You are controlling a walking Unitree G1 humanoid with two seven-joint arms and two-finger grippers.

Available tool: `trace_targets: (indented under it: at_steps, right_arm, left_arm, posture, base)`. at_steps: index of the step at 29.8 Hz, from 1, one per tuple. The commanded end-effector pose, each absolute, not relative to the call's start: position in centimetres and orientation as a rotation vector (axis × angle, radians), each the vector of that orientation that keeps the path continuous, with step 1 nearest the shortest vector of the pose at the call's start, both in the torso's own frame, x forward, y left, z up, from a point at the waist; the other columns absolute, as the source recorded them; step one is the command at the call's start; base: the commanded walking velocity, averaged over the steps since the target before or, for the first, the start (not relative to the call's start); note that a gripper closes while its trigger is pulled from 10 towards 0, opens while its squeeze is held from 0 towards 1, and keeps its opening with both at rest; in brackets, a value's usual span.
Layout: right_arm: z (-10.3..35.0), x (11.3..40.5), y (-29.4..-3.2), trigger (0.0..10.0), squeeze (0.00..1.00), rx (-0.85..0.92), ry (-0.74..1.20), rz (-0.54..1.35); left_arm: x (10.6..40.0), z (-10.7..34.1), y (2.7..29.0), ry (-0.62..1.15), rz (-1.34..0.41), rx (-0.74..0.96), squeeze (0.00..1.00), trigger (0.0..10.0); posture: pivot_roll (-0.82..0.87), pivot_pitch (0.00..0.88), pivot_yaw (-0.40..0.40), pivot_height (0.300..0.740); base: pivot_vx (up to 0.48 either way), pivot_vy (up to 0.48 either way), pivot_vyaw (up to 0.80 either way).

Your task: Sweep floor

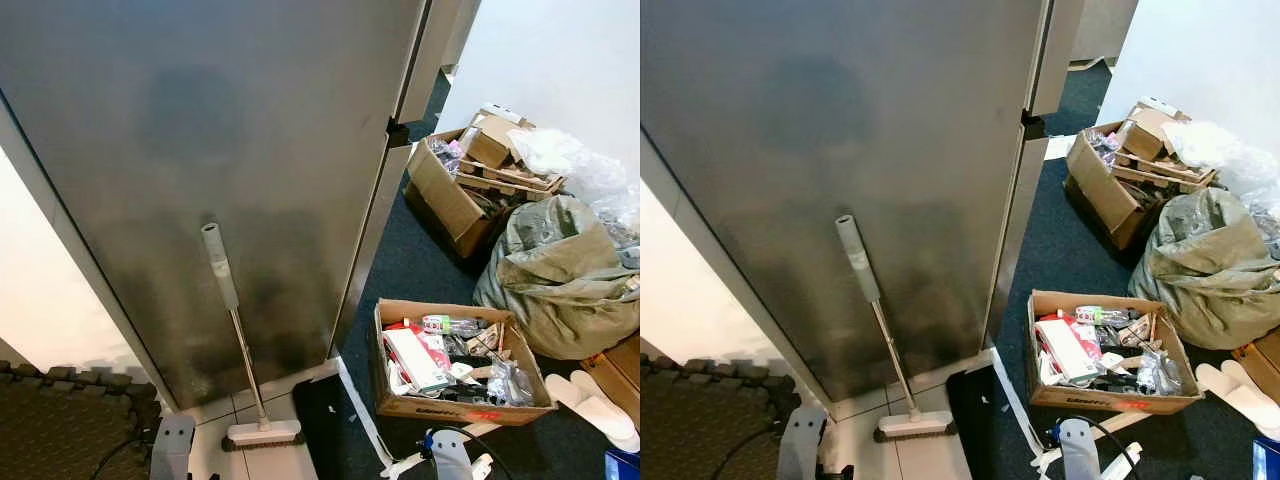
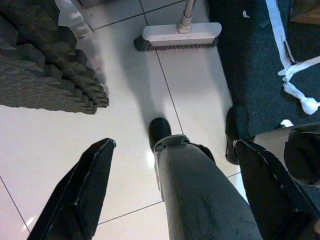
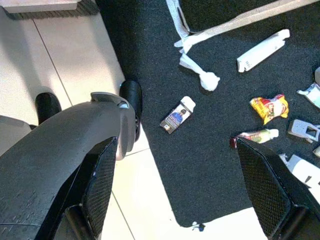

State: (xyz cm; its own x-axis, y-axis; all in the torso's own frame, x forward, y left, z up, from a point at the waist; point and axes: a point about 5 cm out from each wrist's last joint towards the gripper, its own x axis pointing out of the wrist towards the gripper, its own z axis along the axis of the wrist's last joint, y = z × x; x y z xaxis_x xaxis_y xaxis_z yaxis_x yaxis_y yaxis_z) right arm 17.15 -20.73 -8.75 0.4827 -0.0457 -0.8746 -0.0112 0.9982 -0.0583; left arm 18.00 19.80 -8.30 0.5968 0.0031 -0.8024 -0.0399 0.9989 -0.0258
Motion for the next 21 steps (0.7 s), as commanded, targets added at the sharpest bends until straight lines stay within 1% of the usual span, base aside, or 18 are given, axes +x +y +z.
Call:
trace_targets:
  at_steps: [1, 13, 21]
  right_arm:
    - [-6.3, 22.8, -17.0, 10.0, 0.00, 0.077, 0.917, 0.005]
    - [-6.2, 22.9, -16.9, 10.0, 0.00, 0.080, 0.908, 0.010]
    - [-6.1, 23.1, -17.0, 10.0, 0.00, 0.017, 0.905, 0.028]
  left_arm:
    - [24.3, -5.1, 18.1, 0.804, 0.011, -0.014, 0.00, 10.0]
    - [24.2, -5.1, 18.3, 0.800, 0.044, -0.045, 0.00, 10.0]
    - [23.5, -5.4, 19.2, 0.803, 0.097, -0.081, 0.00, 10.0]
  posture:
    - [-0.05, 0.029, 0.038, 0.740]
    - [-0.05, 0.024, 0.029, 0.740]
    - [-0.04, 0.000, 0.025, 0.740]
  base:
    - [0.000, 0.000, 0.00]
    - [0.000, 0.000, 0.00]
    - [0.000, 0.000, 0.00]
